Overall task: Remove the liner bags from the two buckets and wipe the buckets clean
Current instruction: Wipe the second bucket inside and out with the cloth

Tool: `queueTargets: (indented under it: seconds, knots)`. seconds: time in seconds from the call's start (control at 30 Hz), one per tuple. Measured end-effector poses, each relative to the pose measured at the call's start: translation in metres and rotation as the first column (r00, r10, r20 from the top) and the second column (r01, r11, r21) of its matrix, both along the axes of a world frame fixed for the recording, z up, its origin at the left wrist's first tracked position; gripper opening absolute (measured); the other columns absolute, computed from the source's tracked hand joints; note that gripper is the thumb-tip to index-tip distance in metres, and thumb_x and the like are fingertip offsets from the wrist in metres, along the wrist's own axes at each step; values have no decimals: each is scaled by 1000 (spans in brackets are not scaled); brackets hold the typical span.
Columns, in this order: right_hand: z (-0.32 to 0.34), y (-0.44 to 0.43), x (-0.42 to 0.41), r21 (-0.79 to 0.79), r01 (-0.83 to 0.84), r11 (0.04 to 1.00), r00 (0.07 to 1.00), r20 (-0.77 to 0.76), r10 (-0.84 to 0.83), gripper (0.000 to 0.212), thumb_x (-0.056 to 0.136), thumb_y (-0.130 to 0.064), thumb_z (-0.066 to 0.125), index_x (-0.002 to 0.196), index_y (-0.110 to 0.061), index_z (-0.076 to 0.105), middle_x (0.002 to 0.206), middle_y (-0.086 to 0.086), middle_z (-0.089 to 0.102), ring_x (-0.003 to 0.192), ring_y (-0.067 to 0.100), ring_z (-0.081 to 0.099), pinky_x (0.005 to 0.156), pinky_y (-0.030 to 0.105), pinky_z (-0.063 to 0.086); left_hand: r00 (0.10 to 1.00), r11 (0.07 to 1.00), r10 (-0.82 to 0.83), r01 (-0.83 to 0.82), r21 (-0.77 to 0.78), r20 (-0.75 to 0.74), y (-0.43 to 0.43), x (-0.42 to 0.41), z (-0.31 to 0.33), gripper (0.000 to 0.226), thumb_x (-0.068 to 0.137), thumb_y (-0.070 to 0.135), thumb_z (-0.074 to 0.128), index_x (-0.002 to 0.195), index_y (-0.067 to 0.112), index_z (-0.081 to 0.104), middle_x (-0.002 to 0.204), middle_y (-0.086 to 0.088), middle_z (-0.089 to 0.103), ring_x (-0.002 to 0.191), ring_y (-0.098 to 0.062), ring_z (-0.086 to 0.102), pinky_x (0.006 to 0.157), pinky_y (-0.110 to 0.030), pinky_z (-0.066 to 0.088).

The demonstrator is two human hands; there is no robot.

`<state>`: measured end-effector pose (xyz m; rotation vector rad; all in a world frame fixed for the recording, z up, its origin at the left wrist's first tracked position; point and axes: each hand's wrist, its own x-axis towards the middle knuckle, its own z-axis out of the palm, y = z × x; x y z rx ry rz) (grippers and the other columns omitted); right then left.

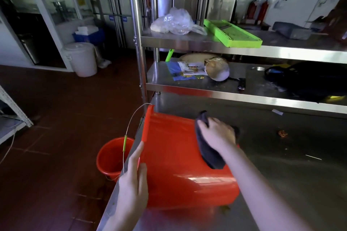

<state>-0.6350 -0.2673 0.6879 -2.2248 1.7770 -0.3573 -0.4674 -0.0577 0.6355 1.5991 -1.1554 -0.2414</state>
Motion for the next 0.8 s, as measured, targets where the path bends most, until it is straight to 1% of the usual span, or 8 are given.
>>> queueTargets:
  seconds: [0.1,0.17,0.23,0.3,0.47,0.6,0.67,0.8]
  knots:
    - [5,38,60,-213,-266,940,962,4,274,48,94,-55,35,120,-23,60,132,0,60,124,22,52,103,39,38,1000,1000,-14,14,12,5,2,1,-3,55,101,15,40,137,56,37,56,1,59,41,-5,46,44,-19,40]
    - [3,73,82,-326,-401,856,906,-7,422,51,92,-53,37,128,-24,58,145,-4,49,136,21,41,111,42,31,999,1000,-13,13,15,-39,2,2,6,39,101,36,36,137,52,38,87,-10,72,79,-26,71,74,-35,56]
    - [-5,101,85,-413,-446,794,875,-13,484,52,92,-51,38,133,-24,56,153,-7,39,144,20,29,115,45,24,994,999,-20,23,28,-108,-7,10,26,33,95,52,35,128,58,38,115,6,69,106,-15,65,88,-25,53]
    - [-21,120,75,-462,-455,761,859,-2,512,51,92,-51,42,136,-27,51,155,-9,34,147,19,22,118,46,20,987,997,21,-8,78,-161,-35,24,46,31,93,58,36,124,60,37,114,16,66,106,-5,62,86,-17,46]
    - [-42,128,52,-515,-512,688,811,-25,585,48,91,-52,47,134,-30,52,156,-7,33,148,19,21,117,49,22,987,926,121,-75,370,-102,-108,38,67,49,100,48,33,145,29,36,113,-6,56,81,-14,50,80,-32,39]
    - [-38,91,18,-480,-350,805,910,32,414,51,92,-50,46,137,-27,52,152,-4,40,143,20,33,115,45,27,996,968,83,-76,239,-21,-90,27,60,39,103,41,33,140,36,41,80,4,67,53,-8,54,48,-10,39]
    - [-36,61,-7,-436,-126,891,981,79,178,50,92,-46,46,130,-17,60,144,3,51,135,26,45,110,47,35,1000,988,1,2,153,-15,-70,24,48,37,103,37,34,138,48,36,55,2,60,39,-10,51,37,-14,38]
    - [-22,15,-28,-86,144,986,987,84,-137,53,97,-52,34,135,-21,52,146,0,48,139,23,36,113,45,30,998,996,-63,65,63,-24,-43,15,27,43,103,31,32,141,50,31,45,5,45,33,-6,35,33,-18,29]
